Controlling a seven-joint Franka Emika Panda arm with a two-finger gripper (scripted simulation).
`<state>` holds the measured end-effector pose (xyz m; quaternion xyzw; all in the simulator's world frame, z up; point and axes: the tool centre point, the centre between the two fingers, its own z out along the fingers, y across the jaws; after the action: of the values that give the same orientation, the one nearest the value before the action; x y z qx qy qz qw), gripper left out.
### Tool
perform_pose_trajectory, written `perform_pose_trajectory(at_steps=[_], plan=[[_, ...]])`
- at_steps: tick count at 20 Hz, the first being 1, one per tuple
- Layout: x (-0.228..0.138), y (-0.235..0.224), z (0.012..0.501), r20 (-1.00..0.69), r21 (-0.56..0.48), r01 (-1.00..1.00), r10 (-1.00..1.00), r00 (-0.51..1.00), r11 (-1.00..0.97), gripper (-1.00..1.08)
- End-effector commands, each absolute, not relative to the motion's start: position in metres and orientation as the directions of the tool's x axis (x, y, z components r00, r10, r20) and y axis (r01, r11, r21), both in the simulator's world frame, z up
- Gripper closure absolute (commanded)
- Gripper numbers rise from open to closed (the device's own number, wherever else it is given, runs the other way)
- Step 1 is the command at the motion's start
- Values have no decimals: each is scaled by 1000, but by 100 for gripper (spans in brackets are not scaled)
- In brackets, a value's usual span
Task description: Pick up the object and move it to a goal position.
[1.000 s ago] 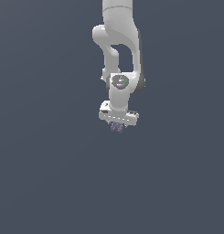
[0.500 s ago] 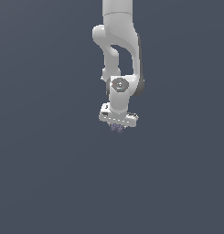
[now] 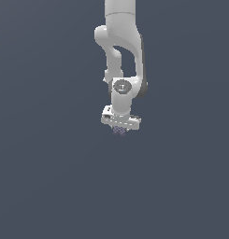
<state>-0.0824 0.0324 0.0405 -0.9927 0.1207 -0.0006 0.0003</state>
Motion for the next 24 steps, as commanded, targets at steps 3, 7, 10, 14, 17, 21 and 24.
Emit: perform_pose_trajectory(at_steps=[3, 7, 10, 14, 17, 21, 24], plan=[[-78, 21, 41, 1, -1, -240, -240, 971, -971, 108], [-70, -1, 43, 1, -1, -240, -240, 971, -971, 108], [-61, -25, 45, 1, -1, -240, -240, 971, -971, 108], [-47, -63, 48, 1, 0, -240, -240, 971, -971, 108], [-35, -94, 50, 1, 0, -240, -240, 971, -971, 108], [-18, -135, 53, 1, 0, -240, -240, 971, -971, 108], [-8, -159, 55, 0, 0, -240, -240, 971, -971, 108]])
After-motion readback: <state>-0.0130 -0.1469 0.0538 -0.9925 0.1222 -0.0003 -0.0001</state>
